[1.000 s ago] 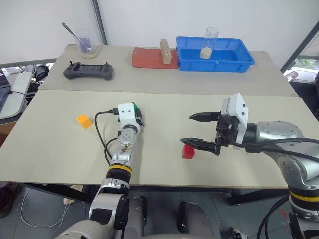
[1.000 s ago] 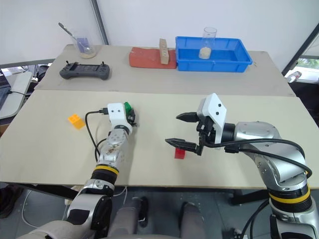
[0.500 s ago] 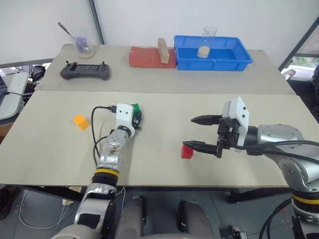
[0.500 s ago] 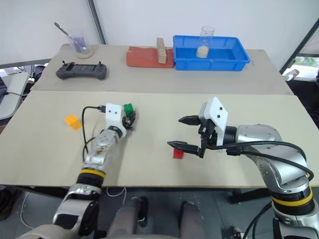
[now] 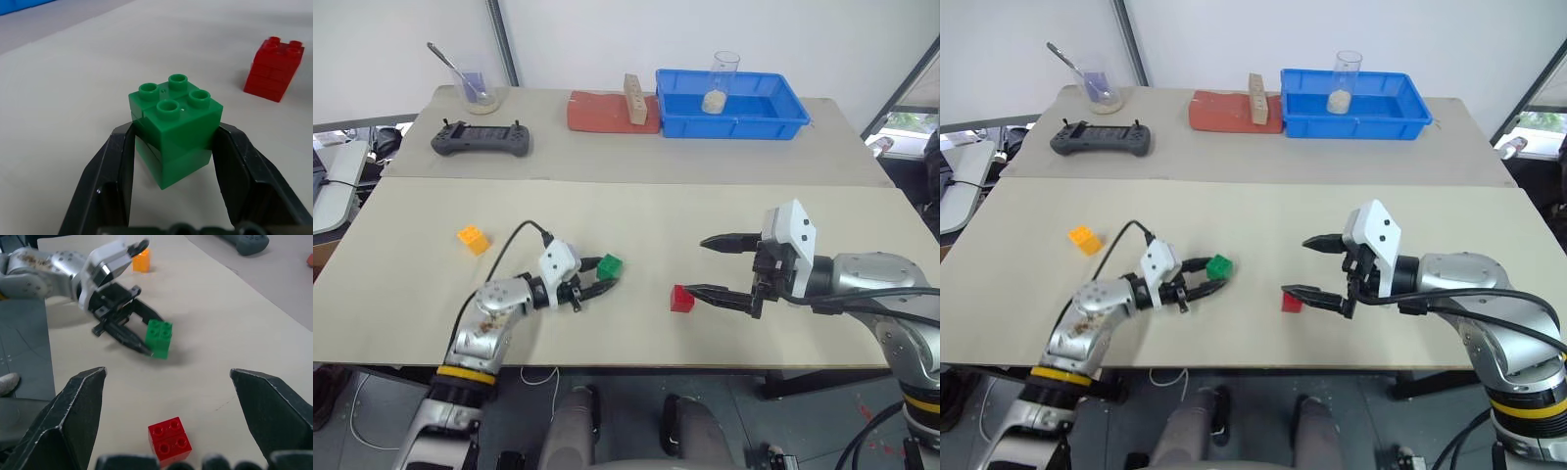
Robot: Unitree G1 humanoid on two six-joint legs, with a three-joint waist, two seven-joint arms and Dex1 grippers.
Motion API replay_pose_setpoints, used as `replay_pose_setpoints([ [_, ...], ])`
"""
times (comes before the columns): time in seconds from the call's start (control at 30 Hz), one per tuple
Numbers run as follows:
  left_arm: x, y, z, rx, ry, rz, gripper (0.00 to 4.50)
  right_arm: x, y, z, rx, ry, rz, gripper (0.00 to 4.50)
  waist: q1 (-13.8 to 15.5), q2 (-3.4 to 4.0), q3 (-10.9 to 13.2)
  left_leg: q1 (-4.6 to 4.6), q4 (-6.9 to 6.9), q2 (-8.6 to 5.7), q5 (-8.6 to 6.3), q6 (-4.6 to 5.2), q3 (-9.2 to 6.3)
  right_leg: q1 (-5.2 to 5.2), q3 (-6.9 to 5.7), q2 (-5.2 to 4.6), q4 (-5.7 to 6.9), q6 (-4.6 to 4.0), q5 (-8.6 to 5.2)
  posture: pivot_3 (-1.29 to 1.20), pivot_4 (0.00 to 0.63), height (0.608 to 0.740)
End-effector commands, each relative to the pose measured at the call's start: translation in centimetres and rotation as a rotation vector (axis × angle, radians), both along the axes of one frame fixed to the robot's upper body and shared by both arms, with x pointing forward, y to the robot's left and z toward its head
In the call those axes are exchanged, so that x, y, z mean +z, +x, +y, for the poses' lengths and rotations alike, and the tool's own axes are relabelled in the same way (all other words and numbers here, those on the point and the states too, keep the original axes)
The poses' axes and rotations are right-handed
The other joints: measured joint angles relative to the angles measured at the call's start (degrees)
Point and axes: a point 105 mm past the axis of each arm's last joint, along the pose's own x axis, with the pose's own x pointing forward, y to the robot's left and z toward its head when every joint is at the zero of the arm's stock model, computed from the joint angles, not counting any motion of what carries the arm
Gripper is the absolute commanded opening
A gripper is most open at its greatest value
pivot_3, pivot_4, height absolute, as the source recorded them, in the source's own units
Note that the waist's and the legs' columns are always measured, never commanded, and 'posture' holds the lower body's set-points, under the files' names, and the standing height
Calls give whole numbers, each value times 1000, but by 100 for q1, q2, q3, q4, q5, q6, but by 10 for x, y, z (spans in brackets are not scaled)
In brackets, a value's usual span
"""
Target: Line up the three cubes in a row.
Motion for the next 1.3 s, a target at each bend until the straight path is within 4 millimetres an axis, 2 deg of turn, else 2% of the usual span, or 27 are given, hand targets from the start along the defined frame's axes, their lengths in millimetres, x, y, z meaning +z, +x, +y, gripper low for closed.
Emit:
replay_pose_setpoints([
  [0.03, 14, -6, -8, 84, -32, -69, 1845, 10, -6, -1, -2, 5, -52, 4500, 3, 0, 0, 1, -1, 1, 0, 0, -1, -1, -1, 1, 3, 0, 0, 0, 150, 740],
  [0.2, 14, -10, -22, 185, -61, -71, 1845, 7, -5, -3, -14, 3, -52, 4500, -3, -1, 0, 2, -2, 3, 0, 0, -2, -3, -3, 2, 4, 0, 0, 0, 150, 740],
  [0.3, 9, -19, -28, 198, -63, -44, 1845, 7, -5, -5, -17, 0, -52, 4500, -10, -1, 0, 2, 2, 2, 0, 0, -1, 0, -2, 2, 0, 0, 0, 0, 150, 740],
  [0.63, -6, -39, -24, 234, -57, 43, 1845, 8, -6, -4, -14, 5, -39, 4500, -17, -1, 1, 1, 1, 2, -1, 0, -6, -4, -4, 2, -7, 0, 0, 0, 150, 740],
  [1.03, -12, -38, -38, 183, -76, 85, 1845, 13, -5, -2, -5, 10, -39, 4500, -14, 0, 1, -21, 0, 2, -2, 2, -3, -4, -6, 2, -54, 1, 0, 0, 150, 740],
  [1.1, -12, -37, -39, 183, -76, 84, 2871, 13, -5, -1, -2, 15, -40, 4500, -15, -1, 1, -22, 0, 2, -3, 3, -2, -5, -6, 2, -54, 1, 0, 0, 150, 740],
  [1.17, -13, -36, -40, 185, -80, 84, 3635, 14, -6, -1, -1, 18, -40, 4500, -14, -1, 1, -22, -1, 2, -3, 3, -2, -6, -6, 2, -54, 1, 0, 0, 150, 740],
  [1.2, -13, -35, -40, 186, -82, 84, 4170, 13, -5, 0, -1, 19, -40, 4500, -12, 0, 1, -22, -1, 3, -3, 3, -2, -6, -7, 3, -54, 1, 0, 0, 150, 740],
  [1.23, -12, -35, -40, 189, -85, 83, 4444, 13, -6, 0, -1, 20, -40, 4500, -11, 0, 1, -22, -1, 2, -3, 3, -2, -6, -7, 3, -54, 1, 0, 0, 150, 740],
  [1.3, -12, -35, -40, 191, -88, 84, 4444, 13, -6, -1, -2, 21, -40, 4500, -12, 0, 1, -22, -1, 2, -3, 3, -2, -5, -7, 3, -54, 1, 0, 0, 150, 740],
])
